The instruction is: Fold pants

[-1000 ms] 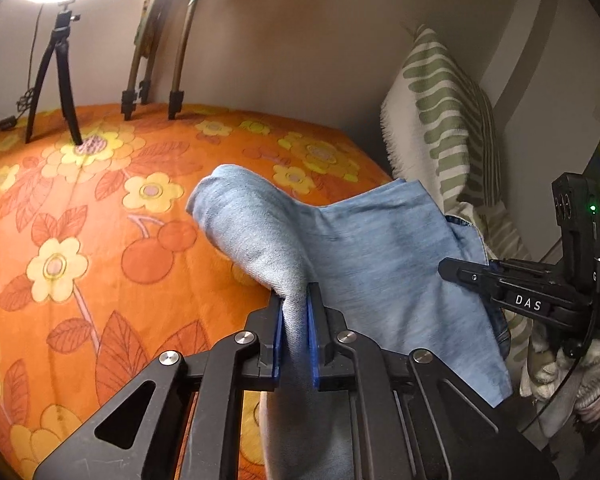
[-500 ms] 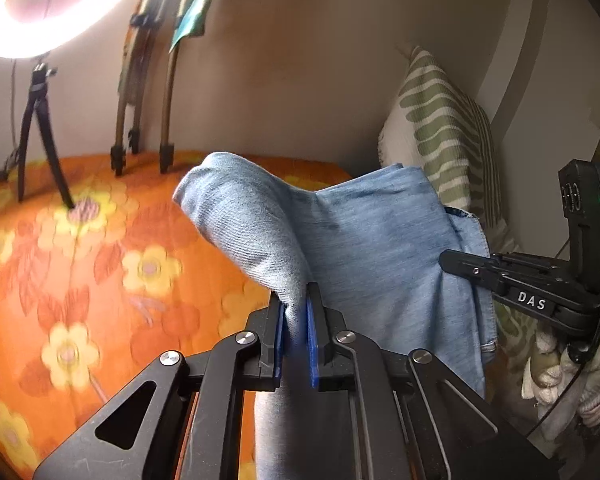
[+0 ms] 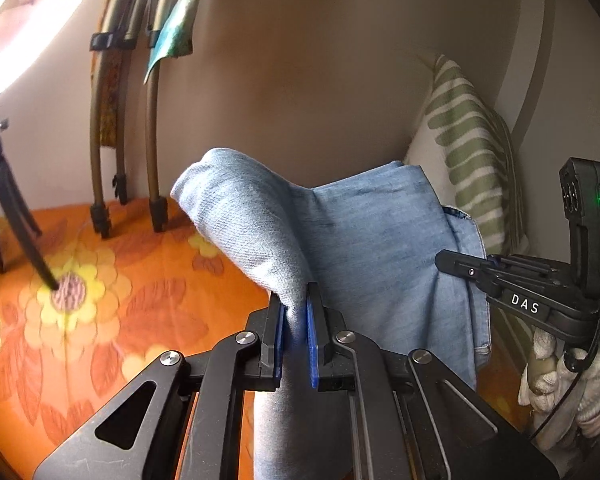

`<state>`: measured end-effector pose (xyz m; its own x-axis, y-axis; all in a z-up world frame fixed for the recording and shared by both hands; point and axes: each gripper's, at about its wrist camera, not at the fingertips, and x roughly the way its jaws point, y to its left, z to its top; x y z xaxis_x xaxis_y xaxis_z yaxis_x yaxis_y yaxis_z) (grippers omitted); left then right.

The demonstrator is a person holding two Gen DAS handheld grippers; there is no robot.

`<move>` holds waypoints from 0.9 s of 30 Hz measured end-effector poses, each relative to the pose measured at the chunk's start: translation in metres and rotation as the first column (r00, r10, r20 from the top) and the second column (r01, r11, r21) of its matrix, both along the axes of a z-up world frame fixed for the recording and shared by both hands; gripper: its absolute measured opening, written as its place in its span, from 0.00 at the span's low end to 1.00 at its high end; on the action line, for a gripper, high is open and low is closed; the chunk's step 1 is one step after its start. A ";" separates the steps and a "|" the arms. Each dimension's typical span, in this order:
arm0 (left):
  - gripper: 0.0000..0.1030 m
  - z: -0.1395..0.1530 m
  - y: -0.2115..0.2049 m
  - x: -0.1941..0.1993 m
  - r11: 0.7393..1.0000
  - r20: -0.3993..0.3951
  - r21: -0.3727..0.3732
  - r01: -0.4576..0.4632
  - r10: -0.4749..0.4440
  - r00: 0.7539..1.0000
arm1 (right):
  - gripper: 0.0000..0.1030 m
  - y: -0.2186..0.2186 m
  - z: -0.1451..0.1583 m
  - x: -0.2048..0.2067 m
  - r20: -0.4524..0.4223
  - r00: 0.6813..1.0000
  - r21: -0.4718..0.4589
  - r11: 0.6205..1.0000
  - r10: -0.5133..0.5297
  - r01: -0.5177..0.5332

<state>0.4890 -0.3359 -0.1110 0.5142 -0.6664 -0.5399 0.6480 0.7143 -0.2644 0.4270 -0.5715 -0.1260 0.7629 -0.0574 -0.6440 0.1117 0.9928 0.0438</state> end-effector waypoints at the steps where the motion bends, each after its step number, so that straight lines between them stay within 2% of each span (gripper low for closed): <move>1: 0.08 0.001 -0.002 0.004 1.000 0.006 0.001 -0.003 0.003 1.000 | 0.09 -0.003 0.001 0.006 0.004 1.000 0.002 1.000 -0.003 0.003; 8: 0.08 0.005 -0.022 0.041 1.000 0.044 0.024 -0.017 0.016 0.999 | 0.09 -0.016 0.003 0.052 0.024 1.000 0.001 1.000 -0.018 0.018; 16: 0.08 -0.016 -0.036 0.074 0.998 0.011 0.040 -0.051 0.050 0.999 | 0.08 -0.025 -0.016 0.095 -0.005 0.999 -0.018 0.999 -0.038 0.038; 24: 0.08 -0.036 -0.043 0.097 0.992 0.001 0.096 -0.077 0.077 0.997 | 0.04 -0.037 -0.041 0.128 -0.043 0.998 -0.040 0.998 -0.054 0.052; 27: 0.12 -0.043 -0.043 0.105 0.988 -0.019 0.120 -0.099 0.102 0.995 | 0.04 -0.042 -0.047 0.134 -0.060 0.997 -0.040 0.998 -0.052 0.050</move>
<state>0.5937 -0.3786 -0.1536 0.5606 -0.5420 -0.6260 0.5653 0.8029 -0.1890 0.5606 -0.6138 -0.1730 0.7174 -0.1204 -0.6862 0.1632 0.9866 -0.0025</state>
